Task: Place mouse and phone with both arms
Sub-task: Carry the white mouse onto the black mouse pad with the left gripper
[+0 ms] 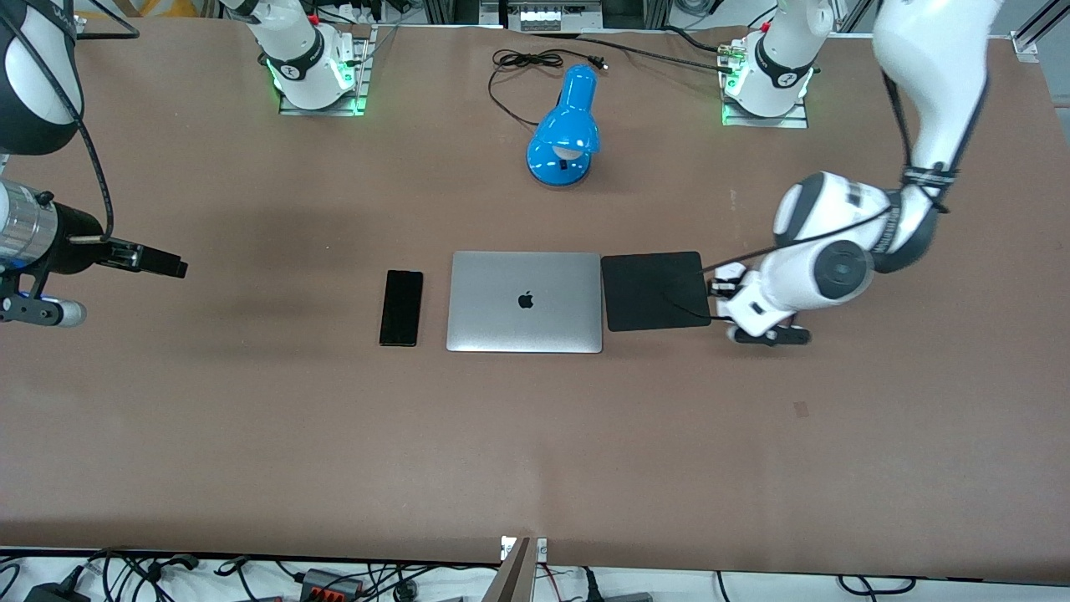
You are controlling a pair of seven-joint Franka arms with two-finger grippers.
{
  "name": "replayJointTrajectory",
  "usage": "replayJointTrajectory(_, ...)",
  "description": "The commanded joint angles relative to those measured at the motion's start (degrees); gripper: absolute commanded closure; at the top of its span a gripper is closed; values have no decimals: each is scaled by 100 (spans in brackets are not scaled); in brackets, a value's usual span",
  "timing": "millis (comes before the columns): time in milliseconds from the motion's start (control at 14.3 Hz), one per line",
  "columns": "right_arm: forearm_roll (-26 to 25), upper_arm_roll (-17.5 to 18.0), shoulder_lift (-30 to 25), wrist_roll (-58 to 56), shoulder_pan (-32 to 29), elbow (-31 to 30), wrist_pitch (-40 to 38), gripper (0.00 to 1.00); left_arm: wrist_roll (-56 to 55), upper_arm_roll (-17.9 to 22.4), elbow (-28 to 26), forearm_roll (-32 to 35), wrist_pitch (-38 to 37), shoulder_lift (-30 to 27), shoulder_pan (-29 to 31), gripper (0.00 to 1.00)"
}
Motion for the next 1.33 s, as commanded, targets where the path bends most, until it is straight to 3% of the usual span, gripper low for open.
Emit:
replayJointTrajectory(0, 443, 131, 31, -219, -85, 293, -185, 0, -636, -40, -677, 132, 953, 19, -125, 69)
replayJointTrajectory(140, 358, 104, 57, -385, -103, 336, -167, 0, -1111, -40, -978, 158, 1439, -7, -441, 69)
replayJointTrajectory(561, 77, 43, 66, -396, -200, 530, 254, 0, -1473, -40, -997, 167, 1906, 19, -706, 69)
replayJointTrajectory(841, 14, 43, -187, -325, -191, 408, 36, 0, -1647, -23, -988, 176, 2134, 238, -943, 69)
replayJointTrajectory(981, -29, 51, -695, -308, -156, -196, -2, 0, -1982, 4, -988, 176, 2424, 300, -1118, 69)
replayJointTrajectory(1261, -74, 25, -1856, -316, -217, -1963, 1000, 0, -2009, 92, -900, 185, 2451, 379, -1137, 69)
